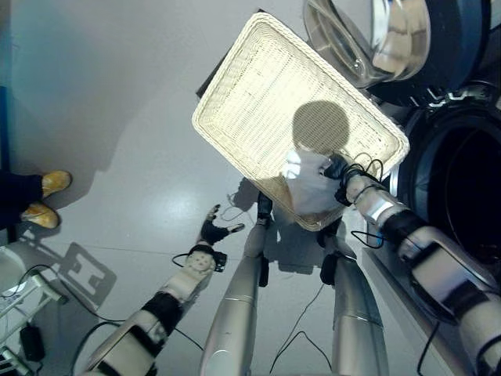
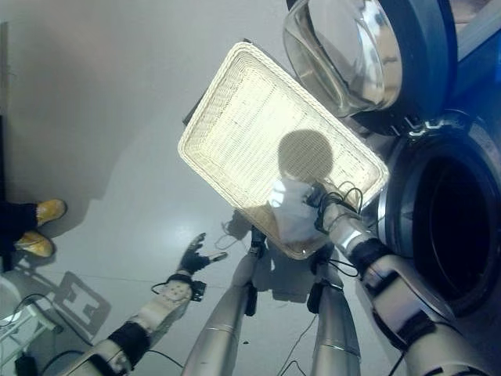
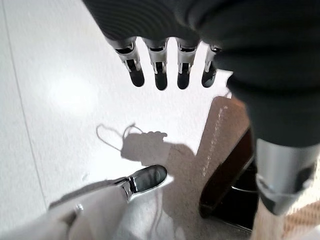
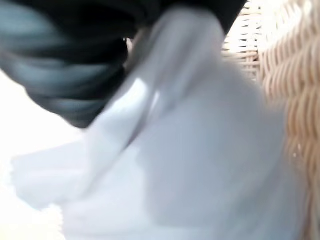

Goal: Put the clothes into the washing machine.

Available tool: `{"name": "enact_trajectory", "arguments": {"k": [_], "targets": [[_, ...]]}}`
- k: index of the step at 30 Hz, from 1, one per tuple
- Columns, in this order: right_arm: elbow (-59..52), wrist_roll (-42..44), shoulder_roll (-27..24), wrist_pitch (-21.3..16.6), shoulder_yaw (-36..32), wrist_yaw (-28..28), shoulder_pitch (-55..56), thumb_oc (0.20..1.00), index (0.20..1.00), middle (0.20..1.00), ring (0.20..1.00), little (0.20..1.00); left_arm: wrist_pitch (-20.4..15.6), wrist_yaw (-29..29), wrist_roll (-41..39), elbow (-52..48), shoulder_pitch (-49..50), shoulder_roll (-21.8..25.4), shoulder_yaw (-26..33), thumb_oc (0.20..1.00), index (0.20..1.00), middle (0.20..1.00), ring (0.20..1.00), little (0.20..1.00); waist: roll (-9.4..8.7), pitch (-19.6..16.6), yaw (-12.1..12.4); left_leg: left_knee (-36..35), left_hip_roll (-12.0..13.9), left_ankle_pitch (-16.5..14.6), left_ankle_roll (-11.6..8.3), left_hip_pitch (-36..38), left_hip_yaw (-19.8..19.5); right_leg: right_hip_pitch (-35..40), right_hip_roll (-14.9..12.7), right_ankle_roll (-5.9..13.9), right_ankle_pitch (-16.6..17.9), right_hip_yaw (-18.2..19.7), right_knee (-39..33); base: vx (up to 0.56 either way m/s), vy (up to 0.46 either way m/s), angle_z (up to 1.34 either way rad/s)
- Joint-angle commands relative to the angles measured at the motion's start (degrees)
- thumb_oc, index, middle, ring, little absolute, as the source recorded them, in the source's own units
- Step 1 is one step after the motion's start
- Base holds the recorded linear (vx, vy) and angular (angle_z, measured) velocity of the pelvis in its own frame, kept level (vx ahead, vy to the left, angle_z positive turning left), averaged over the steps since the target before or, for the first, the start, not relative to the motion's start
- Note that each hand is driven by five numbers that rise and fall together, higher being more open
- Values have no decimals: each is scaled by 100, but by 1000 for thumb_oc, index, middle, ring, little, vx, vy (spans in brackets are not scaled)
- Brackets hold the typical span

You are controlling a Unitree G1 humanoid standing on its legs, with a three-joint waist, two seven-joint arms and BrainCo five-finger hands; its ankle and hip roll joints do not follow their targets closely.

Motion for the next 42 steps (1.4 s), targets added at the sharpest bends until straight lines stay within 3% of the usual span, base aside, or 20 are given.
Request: {"name": "enact_trajectory", "arguments": {"k": [1,5,7,10,13,19,24,25,29,30,31,33,36,39,41,42], "targets": [[-506,2224,137,-867,-288,673,593,200,200,200,200,200,-197,33,188,222,312,-88,163,1000,1000,1000,1000,1000,-25,41,-181,494,-314,-710,157,30,378,290,355,388,568,-20,-801,-32,0,-33],[-796,3500,581,-1081,-639,1248,1108,200,200,200,200,200,-458,70,209,566,372,-205,284,1000,1000,1000,1000,1000,-46,41,-337,493,-269,-761,164,187,505,366,430,378,535,111,-772,-38,-4,-29],[-810,3617,621,-1085,-669,1315,1139,200,200,200,200,200,-472,80,203,588,370,-213,284,1000,1000,1000,1000,1000,-45,41,-353,482,-264,-762,163,206,522,377,438,377,536,125,-780,-36,-6,-21],[-633,5021,888,-1089,-922,1748,1264,200,200,200,200,200,-556,112,211,734,356,-245,281,1000,1000,1000,1000,1000,-12,41,-439,418,-230,-789,143,344,638,477,470,378,522,199,-844,-74,-50,-36],[-383,5877,1028,-1111,-1033,1907,1287,200,200,200,200,200,-525,153,223,783,327,-245,220,1000,1000,1000,1000,1000,30,41,-478,384,-230,-812,128,431,682,556,473,374,509,227,-897,-76,-73,-16],[133,6953,1217,-1475,-1249,1479,1378,200,200,200,200,200,-558,171,94,947,292,-285,141,1000,1000,1000,1000,1000,145,41,-586,289,-237,-788,80,587,777,701,492,352,508,327,-1025,-48,3,-14],[795,8013,1401,-2215,-1715,1037,1456,200,200,200,200,200,-719,246,-4,1154,286,-421,19,1000,1000,1000,1000,1000,271,41,-681,159,-209,-761,27,712,910,805,471,344,533,395,-1158,-14,23,-26],[1009,8462,1432,-2638,-2022,798,1271,200,200,200,200,200,-740,267,-19,1200,257,-469,-60,1000,1000,1000,1000,1000,338,41,-696,132,-212,-761,13,745,955,833,450,345,548,394,-1206,3,-17,-20],[1092,8487,1436,-3184,-2481,554,842,200,200,200,200,200,-731,235,-50,1298,149,-492,-185,1000,1000,1000,1000,1000,425,41,-684,120,-215,-772,-16,787,981,892,416,340,536,380,-1245,17,-38,-15],[1069,8487,1396,-3622,-2693,218,589,200,200,200,200,200,-716,205,-78,1328,93,-478,-241,1000,1000,1000,1000,1000,470,41,-675,141,-224,-782,-26,791,973,897,407,336,520,376,-1225,29,-56,-6],[1059,8487,1350,-3774,-2765,81,480,200,200,200,200,200,-708,206,-90,1328,71,-477,-270,1000,1000,1000,1000,1000,490,41,-669,143,-227,-783,-31,787,972,896,399,336,516,372,-1224,32,-77,-9],[1099,8487,1090,-4506,-3061,-567,65,200,200,200,200,200,-668,160,-128,1288,31,-426,-354,1000,1000,1000,1000,1000,571,41,-638,181,-237,-797,-49,767,955,884,379,325,481,353,-1184,27,-62,-7],[1254,8487,739,-5297,-3316,-1208,-289,200,200,200,200,200,-633,135,-175,1221,43,-365,-439,1000,1000,1000,1000,1000,635,41,-614,243,-253,-816,-61,736,920,874,379,294,415,333,-1108,33,-63,0],[1440,8487,224,-6444,-3647,-1967,-600,200,200,200,200,200,-585,79,-207,1093,85,-244,-490,1000,1000,1000,1000,1000,688,41,-598,333,-257,-809,-73,628,879,785,390,247,394,308,-1008,30,-64,0],[1439,8487,87,-6767,-3735,-2088,-604,200,200,200,200,200,-566,85,-198,1032,149,-220,-522,1000,1000,1000,1000,1000,698,41,-603,345,-264,-862,-80,672,858,827,390,251,324,305,-976,52,-48,0],[1257,8487,-250,-7550,-3940,-2157,-601,200,200,200,200,200,-480,69,-228,816,246,-89,-545,1000,1000,1000,1000,1000,712,41,-619,374,-262,-875,-85,638,844,801,404,234,293,303,-933,58,-53,2]]}}
